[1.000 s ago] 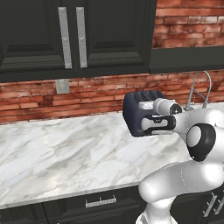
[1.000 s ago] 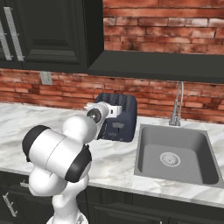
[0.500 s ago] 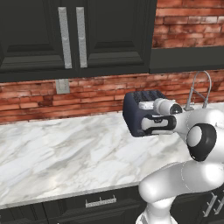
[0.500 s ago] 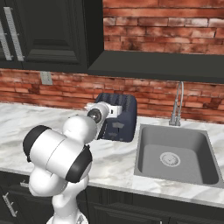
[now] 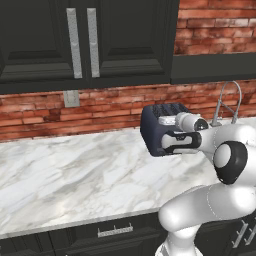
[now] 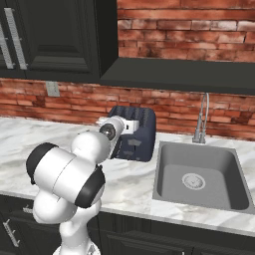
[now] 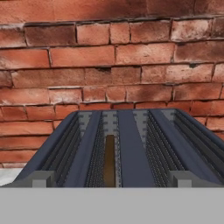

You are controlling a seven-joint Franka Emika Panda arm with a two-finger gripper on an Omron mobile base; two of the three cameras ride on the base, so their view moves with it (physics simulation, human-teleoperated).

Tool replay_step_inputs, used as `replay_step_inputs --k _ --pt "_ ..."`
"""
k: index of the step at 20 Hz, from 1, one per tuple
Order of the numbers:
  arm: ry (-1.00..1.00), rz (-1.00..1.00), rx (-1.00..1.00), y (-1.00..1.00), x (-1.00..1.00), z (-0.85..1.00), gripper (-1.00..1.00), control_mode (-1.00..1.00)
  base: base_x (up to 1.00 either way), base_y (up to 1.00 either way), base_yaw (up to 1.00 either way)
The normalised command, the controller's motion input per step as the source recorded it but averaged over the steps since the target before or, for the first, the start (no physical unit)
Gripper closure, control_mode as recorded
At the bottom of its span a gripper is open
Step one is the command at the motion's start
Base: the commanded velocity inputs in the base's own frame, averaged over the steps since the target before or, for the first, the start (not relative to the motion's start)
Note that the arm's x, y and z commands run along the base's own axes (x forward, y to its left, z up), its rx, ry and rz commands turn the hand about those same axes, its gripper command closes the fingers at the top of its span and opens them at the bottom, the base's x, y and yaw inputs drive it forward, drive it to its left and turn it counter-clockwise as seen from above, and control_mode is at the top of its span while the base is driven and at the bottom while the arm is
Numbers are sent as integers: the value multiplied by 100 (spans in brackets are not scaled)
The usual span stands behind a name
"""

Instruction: Start the toaster. Once the lever pops up, take the bread to the plate on the dining counter.

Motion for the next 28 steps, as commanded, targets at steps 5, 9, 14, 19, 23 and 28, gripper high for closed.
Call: replay_step_inputs --k 5,9,14,19,23,28 --pt "0 0 0 0 0 0 -100 -100 0 0 0" --pt "0 0 0 0 0 0 -100 -100 0 0 0" --pt "0 0 0 0 0 0 -100 -100 0 0 0" --pt "0 0 0 0 0 0 -100 -100 0 0 0" --pt "0 0 0 0 0 0 -100 -100 0 0 0" --pt "0 0 0 0 0 0 -100 -100 0 0 0"
